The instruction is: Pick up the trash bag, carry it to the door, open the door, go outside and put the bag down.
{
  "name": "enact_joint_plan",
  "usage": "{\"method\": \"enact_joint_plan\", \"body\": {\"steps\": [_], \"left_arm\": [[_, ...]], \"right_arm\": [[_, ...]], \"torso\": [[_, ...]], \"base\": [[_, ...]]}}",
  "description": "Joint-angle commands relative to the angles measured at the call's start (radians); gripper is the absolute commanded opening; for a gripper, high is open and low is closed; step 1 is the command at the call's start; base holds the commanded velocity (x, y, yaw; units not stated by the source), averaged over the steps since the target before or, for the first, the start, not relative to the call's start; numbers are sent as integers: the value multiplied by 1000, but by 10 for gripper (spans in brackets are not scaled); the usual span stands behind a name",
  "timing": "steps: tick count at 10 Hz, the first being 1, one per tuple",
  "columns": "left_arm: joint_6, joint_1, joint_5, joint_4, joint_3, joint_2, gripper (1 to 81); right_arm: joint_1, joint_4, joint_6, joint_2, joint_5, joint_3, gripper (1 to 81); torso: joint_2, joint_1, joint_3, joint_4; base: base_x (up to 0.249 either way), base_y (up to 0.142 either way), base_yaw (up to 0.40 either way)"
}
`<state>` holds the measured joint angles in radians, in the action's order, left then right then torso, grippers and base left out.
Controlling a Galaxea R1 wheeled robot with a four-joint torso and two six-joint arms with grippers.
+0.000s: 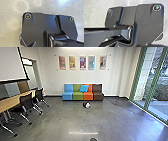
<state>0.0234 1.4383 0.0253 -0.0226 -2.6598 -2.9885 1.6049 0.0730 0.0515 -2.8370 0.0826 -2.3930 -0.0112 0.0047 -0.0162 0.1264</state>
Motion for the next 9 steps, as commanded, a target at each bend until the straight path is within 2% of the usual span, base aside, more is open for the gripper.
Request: {"method": "enact_joint_plan", "body": {"steps": [1, 9], "left_arm": [[0, -61, 48, -2, 4, 5, 811], [0, -61, 48, -4, 4, 5, 811]], "right_arm": [[-35, 10, -12, 12, -52, 11, 811], [-36, 10, -12, 9, -60, 14, 811]], "torso": [[0, 0, 0, 0], [0, 0, 0, 0]], "base": [[128, 0, 0], [131, 74, 0]]}}
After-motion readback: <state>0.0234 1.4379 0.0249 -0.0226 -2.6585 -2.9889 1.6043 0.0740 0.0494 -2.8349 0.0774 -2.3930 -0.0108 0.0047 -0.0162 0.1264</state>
